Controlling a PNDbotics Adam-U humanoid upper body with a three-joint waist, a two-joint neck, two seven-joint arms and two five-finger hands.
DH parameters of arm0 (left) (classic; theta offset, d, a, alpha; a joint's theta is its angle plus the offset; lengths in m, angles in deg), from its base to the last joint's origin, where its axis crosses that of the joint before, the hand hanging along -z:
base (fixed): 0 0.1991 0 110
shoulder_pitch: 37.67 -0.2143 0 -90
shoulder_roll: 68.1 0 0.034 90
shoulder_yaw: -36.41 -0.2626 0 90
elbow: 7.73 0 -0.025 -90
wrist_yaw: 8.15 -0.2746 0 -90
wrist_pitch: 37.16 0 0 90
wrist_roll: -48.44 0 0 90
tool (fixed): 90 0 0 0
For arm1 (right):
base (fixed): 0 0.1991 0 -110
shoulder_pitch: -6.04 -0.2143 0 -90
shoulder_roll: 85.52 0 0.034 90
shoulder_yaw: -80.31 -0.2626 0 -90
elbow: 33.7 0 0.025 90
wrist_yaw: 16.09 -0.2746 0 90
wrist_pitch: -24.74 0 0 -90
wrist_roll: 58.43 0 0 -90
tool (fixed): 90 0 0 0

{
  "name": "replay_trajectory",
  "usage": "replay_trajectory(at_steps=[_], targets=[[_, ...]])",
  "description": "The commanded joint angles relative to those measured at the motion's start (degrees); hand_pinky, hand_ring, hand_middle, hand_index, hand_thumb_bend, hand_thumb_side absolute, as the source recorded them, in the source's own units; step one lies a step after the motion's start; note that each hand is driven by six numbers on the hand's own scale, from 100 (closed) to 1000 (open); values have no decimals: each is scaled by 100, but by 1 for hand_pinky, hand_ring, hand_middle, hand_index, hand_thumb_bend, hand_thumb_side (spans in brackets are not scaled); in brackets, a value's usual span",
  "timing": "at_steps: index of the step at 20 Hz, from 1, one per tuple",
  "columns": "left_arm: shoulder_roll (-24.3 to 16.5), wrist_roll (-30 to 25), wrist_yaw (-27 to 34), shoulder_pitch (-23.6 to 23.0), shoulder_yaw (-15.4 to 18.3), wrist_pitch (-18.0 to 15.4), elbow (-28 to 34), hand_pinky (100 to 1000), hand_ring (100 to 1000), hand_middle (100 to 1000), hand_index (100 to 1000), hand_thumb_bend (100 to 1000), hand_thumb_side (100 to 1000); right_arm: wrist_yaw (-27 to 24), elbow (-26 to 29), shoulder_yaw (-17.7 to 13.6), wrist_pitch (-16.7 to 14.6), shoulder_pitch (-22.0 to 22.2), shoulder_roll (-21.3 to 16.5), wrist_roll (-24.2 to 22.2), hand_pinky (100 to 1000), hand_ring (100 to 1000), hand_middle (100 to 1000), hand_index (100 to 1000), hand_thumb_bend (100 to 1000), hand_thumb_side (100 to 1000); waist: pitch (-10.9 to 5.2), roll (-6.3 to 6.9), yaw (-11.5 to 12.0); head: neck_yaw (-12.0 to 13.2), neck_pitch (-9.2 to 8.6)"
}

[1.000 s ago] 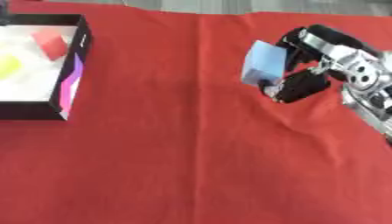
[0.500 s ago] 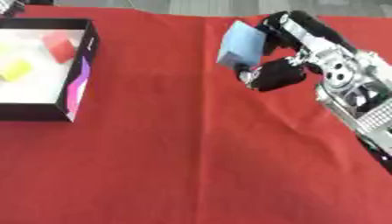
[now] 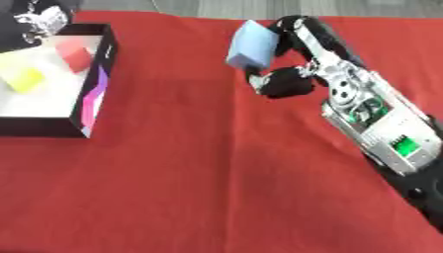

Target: Pick up the objects with one hand, pass them to the other hand, and then place them into the box on the other side of the table.

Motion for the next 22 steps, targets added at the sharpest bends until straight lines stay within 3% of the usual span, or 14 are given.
replay_trajectory(at_steps=[1,7,16,22], targets=[[-57,-287,-345,246,-141,11,100,783,762,711,796,100,660,-157,-40,2,-158,-133,28,255,854,678,523,619,100,100,-232,111,15,22,-7],[114,-784,-1050,639,-547,64,6,780,774,728,807,100,645,-326,-222,140,-535,-136,255,562,853,677,524,620,100,116,-255,159,45,13,36],[420,-1518,-1605,1003,-757,-82,-101,800,800,753,840,100,557,-197,-552,204,-1053,-94,536,624,856,681,525,621,100,100,-263,171,83,-37,38],[609,-1806,-2148,1185,-876,-238,-157,803,814,762,851,267,469,-16,-588,241,-1260,-133,667,421,858,681,525,620,100,100,-264,172,97,-42,25]])
